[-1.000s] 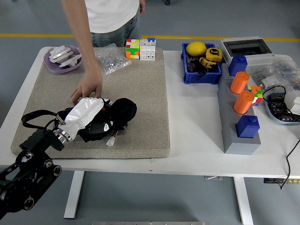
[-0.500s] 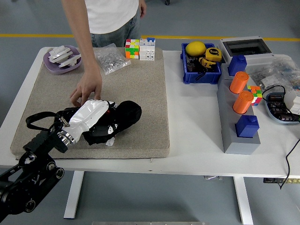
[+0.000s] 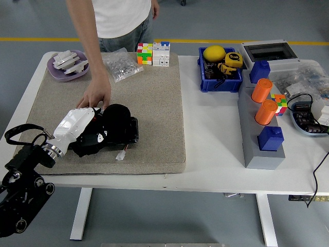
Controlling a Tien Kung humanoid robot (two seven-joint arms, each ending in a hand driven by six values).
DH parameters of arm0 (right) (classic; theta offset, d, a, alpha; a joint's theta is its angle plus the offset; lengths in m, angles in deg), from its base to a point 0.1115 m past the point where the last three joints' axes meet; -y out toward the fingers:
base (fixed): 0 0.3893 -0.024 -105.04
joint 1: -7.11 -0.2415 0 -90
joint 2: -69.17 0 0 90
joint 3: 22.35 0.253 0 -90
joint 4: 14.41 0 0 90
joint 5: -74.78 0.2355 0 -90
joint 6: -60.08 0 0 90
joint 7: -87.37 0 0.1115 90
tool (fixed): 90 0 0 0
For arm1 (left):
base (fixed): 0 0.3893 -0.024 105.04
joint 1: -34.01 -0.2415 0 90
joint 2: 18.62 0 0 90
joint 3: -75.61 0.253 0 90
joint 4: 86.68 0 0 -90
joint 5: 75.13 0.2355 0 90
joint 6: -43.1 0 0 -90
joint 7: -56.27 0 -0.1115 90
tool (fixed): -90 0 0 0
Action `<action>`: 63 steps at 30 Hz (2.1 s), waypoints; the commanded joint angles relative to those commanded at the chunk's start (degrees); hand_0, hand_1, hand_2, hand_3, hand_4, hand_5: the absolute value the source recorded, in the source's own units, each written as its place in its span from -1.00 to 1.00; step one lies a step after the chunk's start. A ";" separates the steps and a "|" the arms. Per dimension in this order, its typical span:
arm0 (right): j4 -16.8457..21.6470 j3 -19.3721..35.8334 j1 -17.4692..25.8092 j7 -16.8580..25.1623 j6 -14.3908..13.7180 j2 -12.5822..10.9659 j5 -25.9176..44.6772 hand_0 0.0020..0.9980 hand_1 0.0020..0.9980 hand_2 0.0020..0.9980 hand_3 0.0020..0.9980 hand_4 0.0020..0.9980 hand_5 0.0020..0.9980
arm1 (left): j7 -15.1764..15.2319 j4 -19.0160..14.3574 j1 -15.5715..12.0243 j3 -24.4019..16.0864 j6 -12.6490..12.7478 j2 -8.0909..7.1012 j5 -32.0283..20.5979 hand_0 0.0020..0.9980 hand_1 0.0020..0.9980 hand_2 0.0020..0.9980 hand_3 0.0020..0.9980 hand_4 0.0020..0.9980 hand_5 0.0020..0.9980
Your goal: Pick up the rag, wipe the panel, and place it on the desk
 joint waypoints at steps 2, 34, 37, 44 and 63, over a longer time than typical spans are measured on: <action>0.00 0.09 0.00 -0.03 -0.07 -0.03 -0.17 0.51 0.32 0.34 0.22 1.00 -0.04 | 0.07 0.42 -0.33 -1.20 0.05 -0.20 0.17 -0.41 -0.56 -0.07 -0.08 -0.15 -1.00; 0.00 -0.33 0.16 -0.01 -0.20 0.34 0.84 0.52 0.32 0.34 0.22 1.00 -0.04 | -0.28 3.99 -3.77 -15.74 0.69 -0.92 2.38 -0.41 -0.55 -0.08 -0.08 -0.10 -1.00; 0.00 -0.40 0.17 0.00 -0.20 0.33 0.89 0.52 0.32 0.34 0.22 1.00 -0.04 | -0.28 3.34 -3.70 -14.66 0.74 -0.79 2.25 -0.41 -0.55 -0.08 -0.09 -0.12 -1.00; 0.00 -0.37 0.14 -0.04 -0.21 0.28 0.82 0.52 0.32 0.34 0.22 1.00 -0.04 | -0.51 1.79 -2.87 -10.71 0.76 -0.44 1.85 -0.41 -0.55 -0.08 -0.09 -0.10 -1.00; 0.00 -0.31 -0.14 -0.13 -0.26 -0.09 0.49 0.52 0.32 0.34 0.23 1.00 -0.04 | -0.99 -0.42 1.57 2.96 0.55 -0.22 0.29 -0.41 -0.54 -0.08 -0.08 -0.10 -1.00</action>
